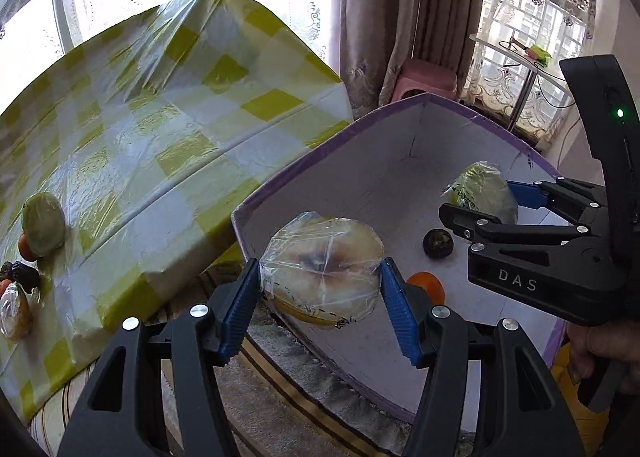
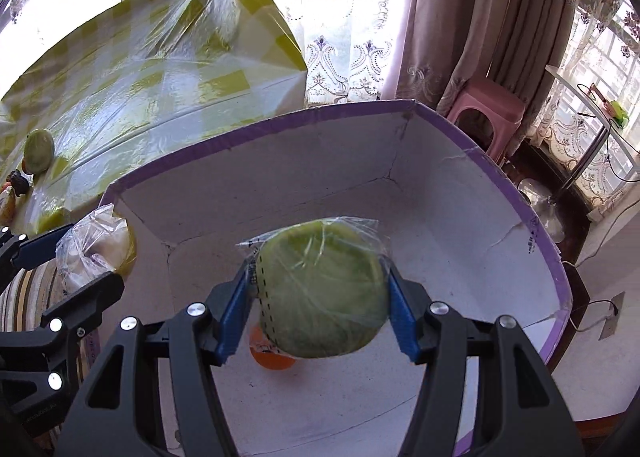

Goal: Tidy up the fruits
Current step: 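Lift both wrapped items and carry them over the white box, then open both tools to drop the wrapped items into the box, then grasp another wrapped round item with the left tool while the right grasps a wrapped green ball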

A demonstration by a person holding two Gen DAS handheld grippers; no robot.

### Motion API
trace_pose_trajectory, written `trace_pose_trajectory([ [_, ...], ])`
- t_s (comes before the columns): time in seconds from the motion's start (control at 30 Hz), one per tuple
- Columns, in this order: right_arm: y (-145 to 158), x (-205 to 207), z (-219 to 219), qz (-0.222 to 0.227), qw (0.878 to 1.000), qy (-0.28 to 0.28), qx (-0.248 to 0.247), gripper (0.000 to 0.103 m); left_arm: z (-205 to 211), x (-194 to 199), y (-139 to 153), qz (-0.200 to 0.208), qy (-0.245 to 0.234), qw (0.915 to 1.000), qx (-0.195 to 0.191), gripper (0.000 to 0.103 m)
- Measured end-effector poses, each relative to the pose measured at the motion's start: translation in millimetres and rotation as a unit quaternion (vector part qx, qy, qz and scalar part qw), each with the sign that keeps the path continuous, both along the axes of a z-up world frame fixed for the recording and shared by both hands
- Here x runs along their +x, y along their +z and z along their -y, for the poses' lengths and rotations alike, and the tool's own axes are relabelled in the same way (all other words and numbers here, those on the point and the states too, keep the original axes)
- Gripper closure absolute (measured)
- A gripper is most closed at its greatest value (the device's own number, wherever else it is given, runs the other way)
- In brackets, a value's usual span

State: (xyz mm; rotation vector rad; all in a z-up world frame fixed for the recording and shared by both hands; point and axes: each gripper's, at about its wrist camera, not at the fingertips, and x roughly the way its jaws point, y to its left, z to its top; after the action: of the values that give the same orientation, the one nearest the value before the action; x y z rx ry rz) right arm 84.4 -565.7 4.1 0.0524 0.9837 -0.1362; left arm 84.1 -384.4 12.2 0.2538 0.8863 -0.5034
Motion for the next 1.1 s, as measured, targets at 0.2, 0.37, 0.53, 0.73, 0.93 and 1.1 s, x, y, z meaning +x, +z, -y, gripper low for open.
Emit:
trace_pose_trajectory([
  [0.2, -14.2, 3.9, -2.0, -0.022, 1.0, 0.001, 0.006, 0.039, 9.0, -1.4, -9.3, -0.002, -0.016, 0.9996, 0.022, 0.032],
  [0.37, -6.1, 4.6, -7.6, -0.006, 1.0, -0.002, -0.003, 0.02, -5.6, -5.2, 2.2, 0.018, 0.004, 0.9998, 0.001, 0.019],
  [0.53, 22.7, 6.4, -21.8, 0.041, 0.999, -0.002, -0.021, 0.003, -46.0, 1.9, 16.0, 0.024, 0.083, 0.9961, -0.017, 0.016],
  [0.73, 47.3, 11.1, -65.5, 0.087, 0.995, 0.009, -0.048, 0.002, -121.8, 6.3, 30.3, 0.052, 0.219, 0.9743, -0.001, 0.015],
  [0.93, 51.9, 14.8, -123.5, 0.117, 0.991, 0.055, -0.028, 0.002, -212.8, -5.2, 35.1, 0.038, 0.303, 0.9509, -0.052, 0.015],
  [1.1, 41.3, 25.9, -169.1, 0.075, 0.99, 0.108, 0.059, 0.002, -273.9, -11.6, 31.4, 0.024, 0.346, 0.9338, -0.086, 0.017],
])
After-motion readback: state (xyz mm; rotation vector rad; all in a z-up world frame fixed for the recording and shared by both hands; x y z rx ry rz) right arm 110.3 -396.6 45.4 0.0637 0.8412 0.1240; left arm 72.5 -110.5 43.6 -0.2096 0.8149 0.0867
